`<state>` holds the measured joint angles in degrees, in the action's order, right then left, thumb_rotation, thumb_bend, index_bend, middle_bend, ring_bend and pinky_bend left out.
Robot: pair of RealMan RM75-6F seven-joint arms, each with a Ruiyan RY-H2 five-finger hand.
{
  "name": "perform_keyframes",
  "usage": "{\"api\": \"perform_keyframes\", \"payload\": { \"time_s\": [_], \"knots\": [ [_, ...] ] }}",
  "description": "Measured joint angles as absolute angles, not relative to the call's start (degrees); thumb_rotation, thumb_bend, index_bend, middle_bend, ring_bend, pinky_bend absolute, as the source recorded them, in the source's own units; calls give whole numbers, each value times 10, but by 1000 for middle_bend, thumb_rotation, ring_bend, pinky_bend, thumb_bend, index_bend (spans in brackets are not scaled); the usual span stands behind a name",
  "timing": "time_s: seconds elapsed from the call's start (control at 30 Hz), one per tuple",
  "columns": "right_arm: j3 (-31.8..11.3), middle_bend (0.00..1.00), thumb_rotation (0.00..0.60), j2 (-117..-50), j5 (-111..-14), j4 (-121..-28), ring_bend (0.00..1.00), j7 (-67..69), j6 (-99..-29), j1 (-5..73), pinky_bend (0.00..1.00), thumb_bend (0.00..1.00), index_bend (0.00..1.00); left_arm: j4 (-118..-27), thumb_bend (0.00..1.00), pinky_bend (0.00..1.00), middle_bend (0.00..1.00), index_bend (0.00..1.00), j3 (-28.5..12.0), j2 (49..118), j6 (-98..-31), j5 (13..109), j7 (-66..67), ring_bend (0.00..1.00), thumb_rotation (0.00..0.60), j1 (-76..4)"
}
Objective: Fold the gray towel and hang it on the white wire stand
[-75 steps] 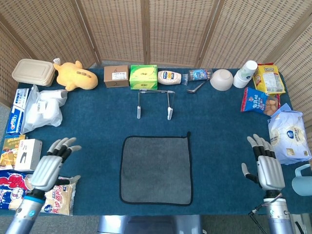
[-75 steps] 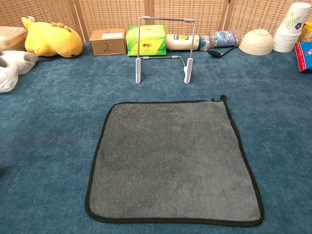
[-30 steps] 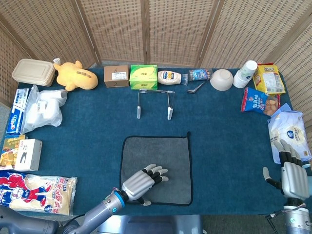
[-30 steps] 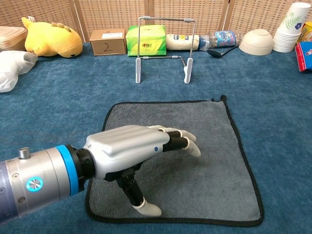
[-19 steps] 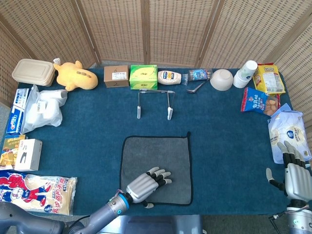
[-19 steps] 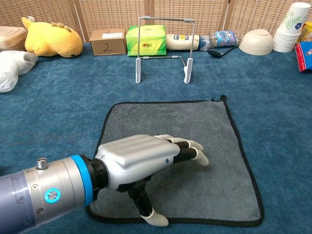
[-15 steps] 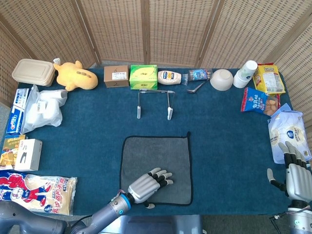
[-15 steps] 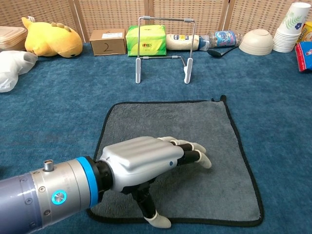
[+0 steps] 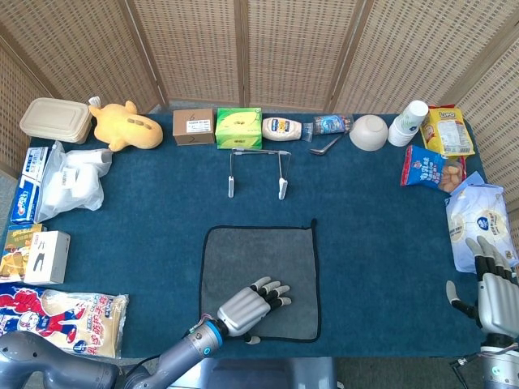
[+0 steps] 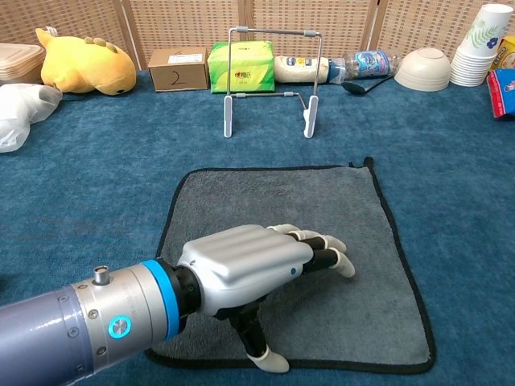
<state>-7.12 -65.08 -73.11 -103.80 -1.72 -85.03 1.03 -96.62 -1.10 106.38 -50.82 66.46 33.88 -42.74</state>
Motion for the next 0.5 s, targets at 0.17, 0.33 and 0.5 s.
{"api": "perform_keyframes", "payload": {
  "time_s": [0.17,0.33,0.5],
  "knots": [
    [-72,0,600,-651,-731,-1037,0,-16,-850,10,0,388,24,-959,208,0,57,152,-11,1071,-511,658,339,0,600,-430],
    [-72,0,600,-650,-730,-1036,0,-14,-850,8,0,389,24,-956,206,0,62,154,-12,1076,-516,658,337,0,600,-431],
    [-73,0,600,-650,-731,-1034,0,-12,-851,7,0,390,23,-953,206,0,68,162,-12,1080,-524,658,340,0,600,-431]
  ]
}}
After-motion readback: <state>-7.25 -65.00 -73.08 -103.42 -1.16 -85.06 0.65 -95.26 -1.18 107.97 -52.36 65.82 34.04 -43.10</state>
